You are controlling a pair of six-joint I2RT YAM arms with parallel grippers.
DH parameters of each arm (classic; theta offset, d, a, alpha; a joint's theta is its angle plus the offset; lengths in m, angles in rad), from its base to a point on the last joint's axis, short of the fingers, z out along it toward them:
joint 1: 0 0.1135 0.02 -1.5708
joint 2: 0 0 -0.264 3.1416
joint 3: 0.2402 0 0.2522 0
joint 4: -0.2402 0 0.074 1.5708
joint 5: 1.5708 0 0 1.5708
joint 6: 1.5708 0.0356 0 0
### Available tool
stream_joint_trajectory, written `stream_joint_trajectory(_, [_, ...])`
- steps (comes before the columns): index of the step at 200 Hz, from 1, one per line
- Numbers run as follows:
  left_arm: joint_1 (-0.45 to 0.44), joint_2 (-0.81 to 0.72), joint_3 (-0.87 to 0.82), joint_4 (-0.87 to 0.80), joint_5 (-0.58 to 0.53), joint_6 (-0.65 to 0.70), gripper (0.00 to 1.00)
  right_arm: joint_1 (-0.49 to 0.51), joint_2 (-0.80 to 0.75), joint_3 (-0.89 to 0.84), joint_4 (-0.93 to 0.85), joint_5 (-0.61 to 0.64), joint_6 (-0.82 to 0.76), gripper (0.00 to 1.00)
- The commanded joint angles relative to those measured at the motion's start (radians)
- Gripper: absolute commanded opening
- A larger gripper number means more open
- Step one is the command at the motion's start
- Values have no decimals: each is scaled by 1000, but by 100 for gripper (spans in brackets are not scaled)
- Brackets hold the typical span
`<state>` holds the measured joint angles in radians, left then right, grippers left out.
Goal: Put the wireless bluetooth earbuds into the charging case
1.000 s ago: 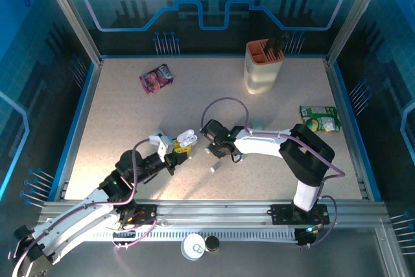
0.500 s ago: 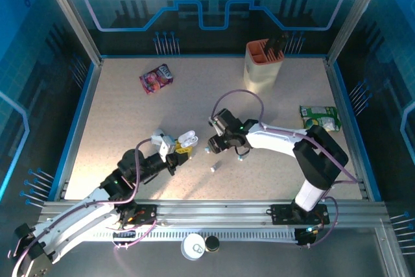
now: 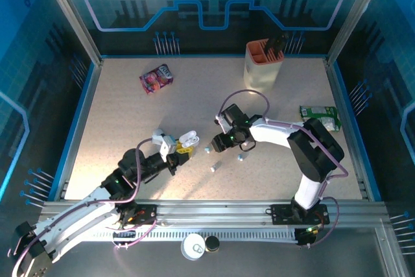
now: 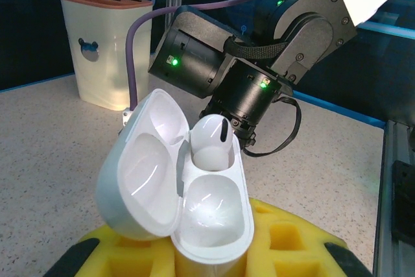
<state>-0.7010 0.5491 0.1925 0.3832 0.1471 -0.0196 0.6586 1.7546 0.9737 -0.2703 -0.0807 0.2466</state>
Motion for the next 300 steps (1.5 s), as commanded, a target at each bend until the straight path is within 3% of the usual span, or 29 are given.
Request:
stream_joint_trajectory(1, [7,-6,-13,40,25,21,4,13,-25,-64,-37,-102,20,69])
stream_joint_trajectory(51, [7,-3,-15,39,19,26,4,31,-139,-150,-37,-187,22,68])
stream_joint_trajectory(94, [7,-3,-17,40,26,17,4,24,-214,-144,-72,-135,21,67])
stream_joint_trajectory(159, [6,-8,-18,29,22,18,4,3,-14,100,-254,-100,-167,63])
stream_joint_trajectory(213, [8,-7,-18,23,20,14,4,0,151,234,-323,-197,-261,62])
stream_joint_trajectory(300, [7,18,-8,29,27,19,4,-29,51,122,-328,-218,-247,57])
